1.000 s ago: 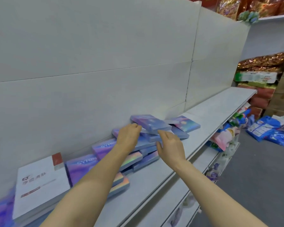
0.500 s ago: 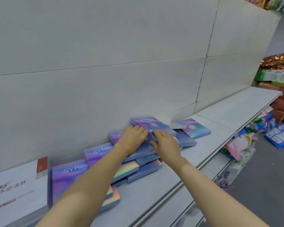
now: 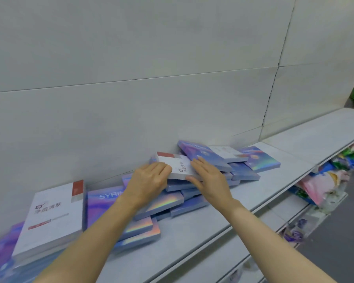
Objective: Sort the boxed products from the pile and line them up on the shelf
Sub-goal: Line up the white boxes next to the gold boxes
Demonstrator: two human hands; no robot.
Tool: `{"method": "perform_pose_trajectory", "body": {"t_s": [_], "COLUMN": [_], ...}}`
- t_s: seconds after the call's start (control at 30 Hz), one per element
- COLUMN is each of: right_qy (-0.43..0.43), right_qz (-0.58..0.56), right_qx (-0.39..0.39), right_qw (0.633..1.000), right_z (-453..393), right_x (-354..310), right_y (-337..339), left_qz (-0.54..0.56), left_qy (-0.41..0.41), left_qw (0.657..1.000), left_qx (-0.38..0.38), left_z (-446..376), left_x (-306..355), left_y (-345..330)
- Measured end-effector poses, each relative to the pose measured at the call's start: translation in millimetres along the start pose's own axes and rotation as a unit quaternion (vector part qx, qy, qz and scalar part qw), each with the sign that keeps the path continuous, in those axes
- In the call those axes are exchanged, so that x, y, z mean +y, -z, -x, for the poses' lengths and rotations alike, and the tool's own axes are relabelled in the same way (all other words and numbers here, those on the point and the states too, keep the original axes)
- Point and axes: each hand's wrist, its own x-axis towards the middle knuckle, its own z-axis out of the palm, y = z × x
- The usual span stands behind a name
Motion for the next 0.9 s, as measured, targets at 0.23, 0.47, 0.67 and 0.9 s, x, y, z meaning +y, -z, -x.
{"method": "perform_pose_trajectory", "body": {"t_s": [0.23, 0.47, 0.67, 0.9], "right_qy": [0.053, 0.098, 0.063, 0.09], "right_qz": [0.019, 0.068, 0.101, 0.049], "right_qx": [0.062, 0.176, 0.218, 0.204], "right_qw": [0.997, 0.977, 0.969, 0.974], "right_z": [25.5, 34.2, 43.7, 57.1], "right_x": [-21.7, -69.6, -111.1, -134.6], "right_y": [3.9, 24.3, 33.9, 36.1], "left_qz": [0.027, 0.263, 0.661, 0.601], "left_qy": [0.046, 0.42, 0.615, 0.693], "left_qw": [0.998, 0.868, 0.43, 0.385], "left_qx": [0.047, 0.02, 0.019, 0.1], "left_z": [19.4, 32.4, 8.1, -11.6], "left_x": [10.0, 4.4, 81.2, 94.8], "left_y": [34.8, 70.3, 115.3, 105.1]}}
